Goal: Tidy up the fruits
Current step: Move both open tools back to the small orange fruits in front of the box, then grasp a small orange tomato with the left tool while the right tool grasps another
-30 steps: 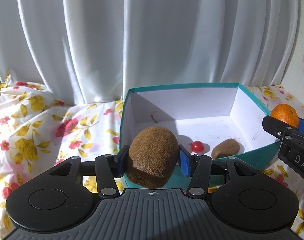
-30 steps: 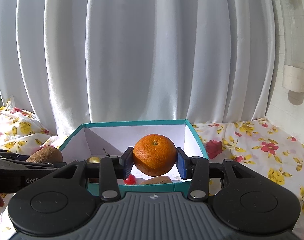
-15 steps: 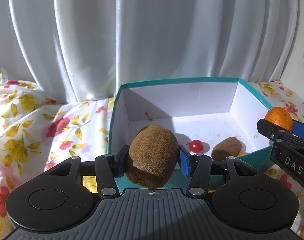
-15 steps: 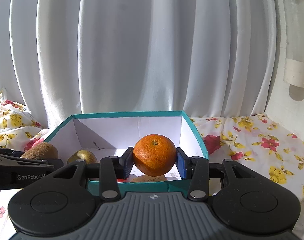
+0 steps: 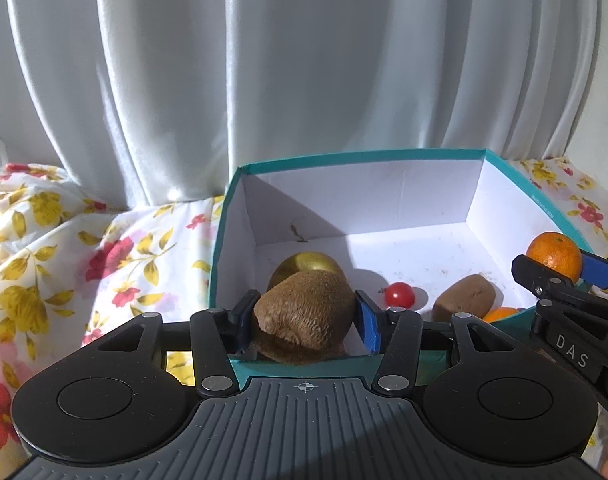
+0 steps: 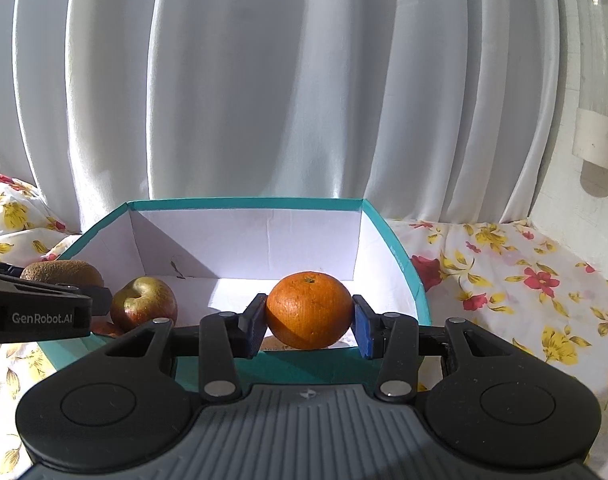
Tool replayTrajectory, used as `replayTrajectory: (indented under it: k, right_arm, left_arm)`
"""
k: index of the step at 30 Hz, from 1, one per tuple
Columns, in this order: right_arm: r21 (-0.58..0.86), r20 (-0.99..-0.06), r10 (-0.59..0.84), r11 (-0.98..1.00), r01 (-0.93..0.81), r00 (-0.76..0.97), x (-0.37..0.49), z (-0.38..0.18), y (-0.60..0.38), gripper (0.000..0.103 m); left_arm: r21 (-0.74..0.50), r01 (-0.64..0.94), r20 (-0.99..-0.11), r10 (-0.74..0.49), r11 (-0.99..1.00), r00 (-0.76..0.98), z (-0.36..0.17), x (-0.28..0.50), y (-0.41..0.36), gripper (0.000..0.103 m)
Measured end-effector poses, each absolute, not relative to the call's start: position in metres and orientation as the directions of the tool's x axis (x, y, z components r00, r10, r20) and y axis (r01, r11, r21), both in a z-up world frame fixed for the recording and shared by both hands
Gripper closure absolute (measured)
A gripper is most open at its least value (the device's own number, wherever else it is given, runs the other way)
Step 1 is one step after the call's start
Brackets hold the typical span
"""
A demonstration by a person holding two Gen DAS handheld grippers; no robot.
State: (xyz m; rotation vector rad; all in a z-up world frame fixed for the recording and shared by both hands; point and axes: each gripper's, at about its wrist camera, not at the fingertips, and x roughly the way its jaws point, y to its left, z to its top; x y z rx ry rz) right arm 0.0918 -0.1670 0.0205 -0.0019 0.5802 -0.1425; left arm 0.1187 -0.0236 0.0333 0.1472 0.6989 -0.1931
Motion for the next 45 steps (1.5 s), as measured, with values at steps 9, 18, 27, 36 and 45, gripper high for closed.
replayTrajectory:
  k: [9,18,27,36,45]
  right_arm:
    - [-0.061,-0.469,-0.200,0.979,0.195,0.860,0.074,0.039,-0.164,0.047]
    - [-0.065,-0.530,-0.243,0.967,0.247,0.812,0.028,0.020,-0.156,0.045]
    - [-0.096,-0.601,-0.250,0.966,0.242,0.759,0.018,-0.001,-0.154,0.045]
    - [-0.083,-0.639,-0.180,0.983,0.166,0.748,0.024,-0.022,-0.146,0.045]
    - [-0.054,-0.664,-0.125,0.991,0.119,0.737,0.034,-0.039,-0.142,0.052]
  left_arm:
    - [0.007,0.183,-0.506,-0.154,0.983,0.849,0.046,0.096,0.002,0.019]
    - [0.002,0.167,-0.526,-0.141,0.986,0.839,0.017,0.057,0.008,0.018]
    - [0.012,0.280,-0.608,-0.215,0.960,0.764,-0.029,0.048,-0.012,0.021]
    - [-0.018,0.298,-0.620,-0.245,0.954,0.745,-0.036,0.053,-0.006,0.023]
    - [0.018,0.323,-0.628,-0.240,0.946,0.740,-0.033,0.052,-0.007,0.024]
